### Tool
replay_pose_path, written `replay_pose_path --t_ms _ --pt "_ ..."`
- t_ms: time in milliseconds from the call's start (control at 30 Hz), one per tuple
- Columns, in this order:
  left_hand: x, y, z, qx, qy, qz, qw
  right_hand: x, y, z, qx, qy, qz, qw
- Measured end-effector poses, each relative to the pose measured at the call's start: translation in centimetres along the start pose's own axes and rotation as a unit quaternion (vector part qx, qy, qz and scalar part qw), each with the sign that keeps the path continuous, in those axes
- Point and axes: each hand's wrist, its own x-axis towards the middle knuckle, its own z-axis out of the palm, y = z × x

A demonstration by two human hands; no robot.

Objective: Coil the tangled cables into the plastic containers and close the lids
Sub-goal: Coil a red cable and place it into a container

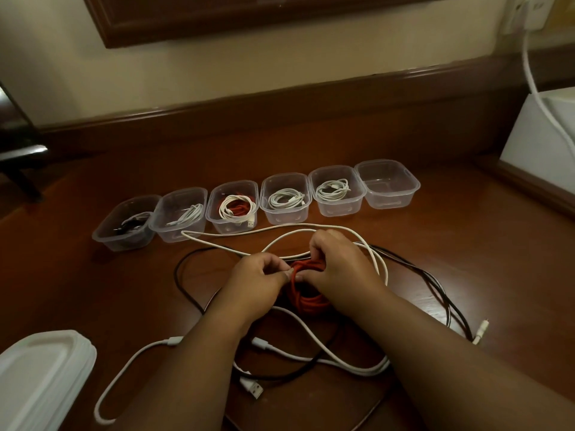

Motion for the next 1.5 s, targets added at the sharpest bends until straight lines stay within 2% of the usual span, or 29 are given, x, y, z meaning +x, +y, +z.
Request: replay_pose_path --t_ms 100,233,433,633,733,800,867,1100,1167,1233,1333,1500 --pt "0.1 0.1 0.3 -0.007 0.009 -0.021 1.000 0.1 0.1 -0.2 -0.032 -0.019 0.044 0.998" --pt "0.4 -0.2 0.5 -0.014 0.040 -0.002 0.999 0.4 -0.1 -0.9 -0.041 -0.061 0.092 0.993" --pt "0.0 0.2 0.6 -0.033 0.087 0.015 0.996 0.7 0.1 -0.8 0.107 -0.070 0.136 0.982" --pt "-0.4 1.1 0.7 -0.232 0.084 -0.018 0.969 0.7 0.1 -0.5 0.258 0.004 0.140 0.956" --pt "-0.6 1.1 0.6 -0.172 0.086 0.034 0.981 0.6 0.0 -0.6 0.313 0.019 0.138 0.939" --pt "-1.1 1.1 0.5 -0.101 0.094 0.075 0.988 0.3 -0.2 -0.7 0.315 0.024 0.130 0.940" --pt "-1.4 1.1 0.4 -0.078 0.118 0.099 0.985 -0.1 -0.6 -0.8 0.303 0.027 0.114 0.946" --pt "-2.5 1.9 -0.5 -0.004 0.135 0.115 0.984 -1.8 -2.5 -1.1 0.270 0.064 0.076 0.958" --pt "-2.8 2.2 -0.9 0.012 0.132 0.113 0.985 -2.0 -3.3 -1.5 0.316 0.049 0.078 0.944" --pt "-3.2 2.5 -1.3 0.025 0.130 0.119 0.984 -1.9 -4.0 -1.9 0.364 0.002 0.099 0.926" --pt "-4.4 2.8 -1.9 0.043 0.137 0.142 0.979 -1.9 -5.2 -2.4 0.351 -0.054 0.132 0.925" --pt "-6.7 2.8 -2.6 0.068 0.145 0.170 0.972 -2.9 -7.4 -2.6 0.305 -0.070 0.139 0.939"
